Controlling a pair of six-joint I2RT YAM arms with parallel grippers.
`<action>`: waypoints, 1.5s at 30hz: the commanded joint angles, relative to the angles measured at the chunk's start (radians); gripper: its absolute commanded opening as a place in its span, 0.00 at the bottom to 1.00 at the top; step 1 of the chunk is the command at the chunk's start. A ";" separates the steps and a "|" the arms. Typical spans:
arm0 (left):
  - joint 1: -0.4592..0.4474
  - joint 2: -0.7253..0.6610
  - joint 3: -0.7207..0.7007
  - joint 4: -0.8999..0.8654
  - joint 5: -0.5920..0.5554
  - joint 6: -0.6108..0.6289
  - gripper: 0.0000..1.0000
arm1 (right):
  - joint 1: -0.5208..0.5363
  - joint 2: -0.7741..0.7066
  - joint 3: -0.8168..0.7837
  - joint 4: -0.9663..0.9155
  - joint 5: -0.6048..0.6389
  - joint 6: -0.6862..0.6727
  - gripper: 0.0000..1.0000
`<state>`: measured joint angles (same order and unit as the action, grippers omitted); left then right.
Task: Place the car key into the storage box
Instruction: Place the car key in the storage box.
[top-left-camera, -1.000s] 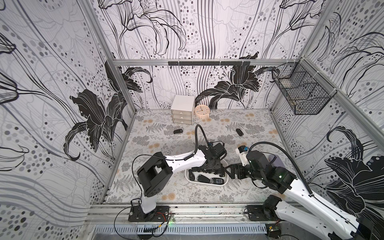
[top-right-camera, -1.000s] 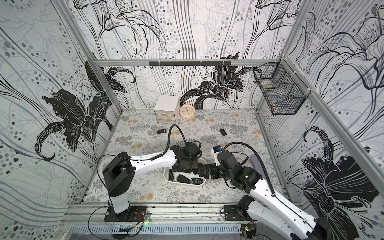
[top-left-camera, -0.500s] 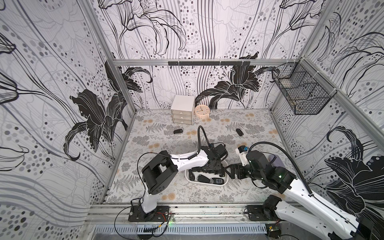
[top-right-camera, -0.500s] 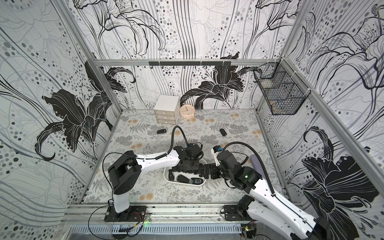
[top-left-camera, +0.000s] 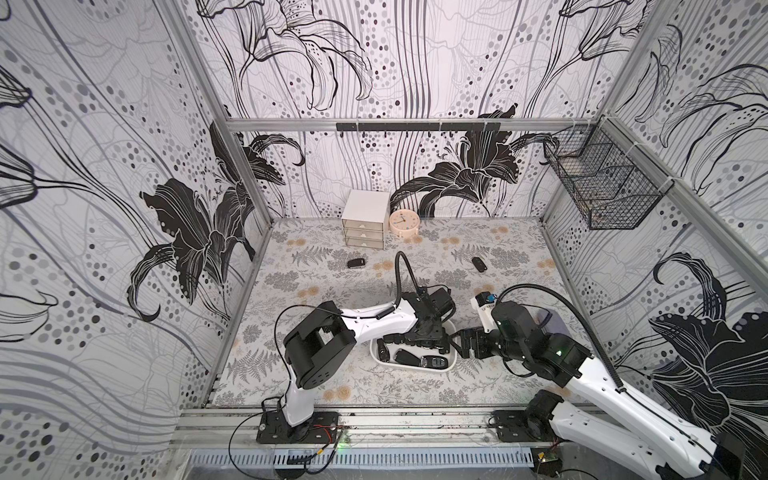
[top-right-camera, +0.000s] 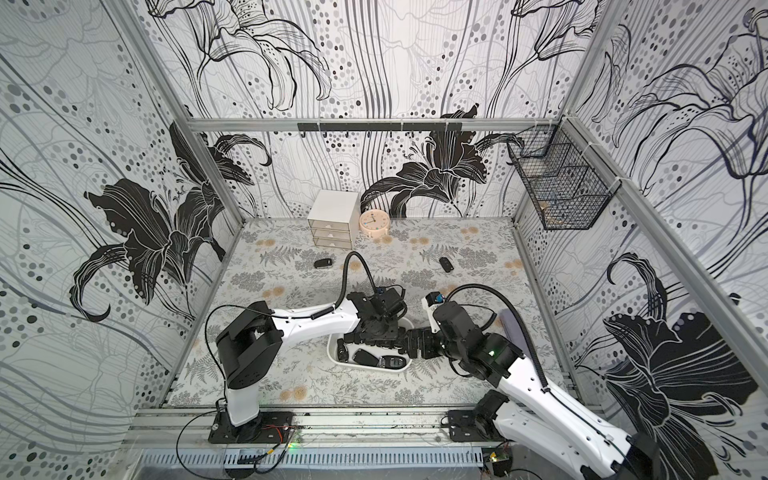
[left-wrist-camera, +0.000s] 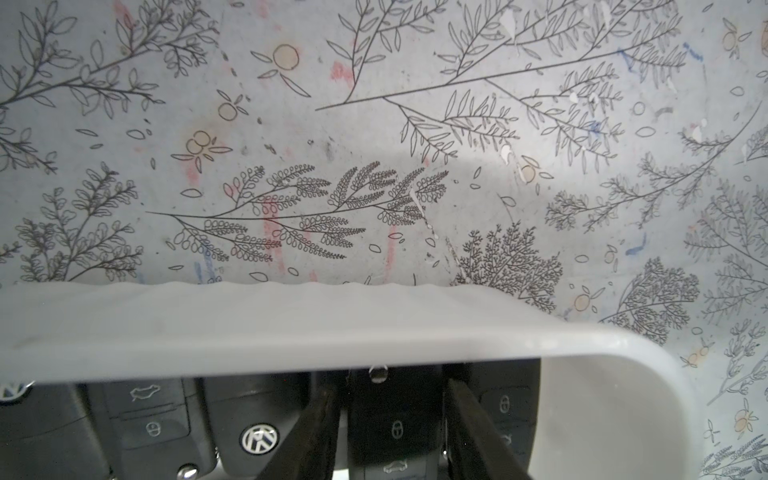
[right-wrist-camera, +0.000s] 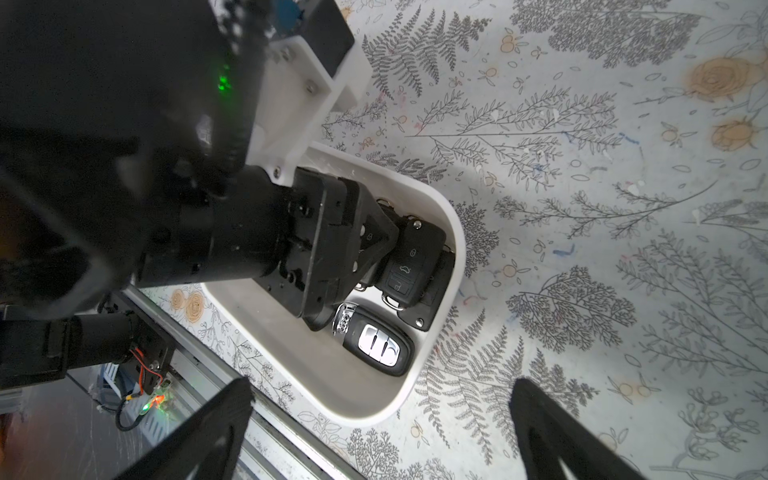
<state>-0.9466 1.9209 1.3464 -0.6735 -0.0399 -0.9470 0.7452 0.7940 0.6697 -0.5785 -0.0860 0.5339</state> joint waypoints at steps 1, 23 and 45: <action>-0.003 -0.016 0.031 0.005 -0.010 0.010 0.45 | -0.005 0.005 -0.004 0.006 0.003 0.004 1.00; 0.116 -0.297 0.018 -0.089 -0.108 0.025 0.67 | -0.074 0.189 0.147 0.127 0.245 0.016 1.00; 0.404 -0.489 -0.093 0.000 0.012 0.210 0.99 | -0.455 0.993 0.715 0.092 0.225 -0.071 0.98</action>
<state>-0.5610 1.4666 1.2690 -0.7235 -0.0502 -0.7879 0.3256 1.7115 1.3239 -0.4297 0.1467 0.5053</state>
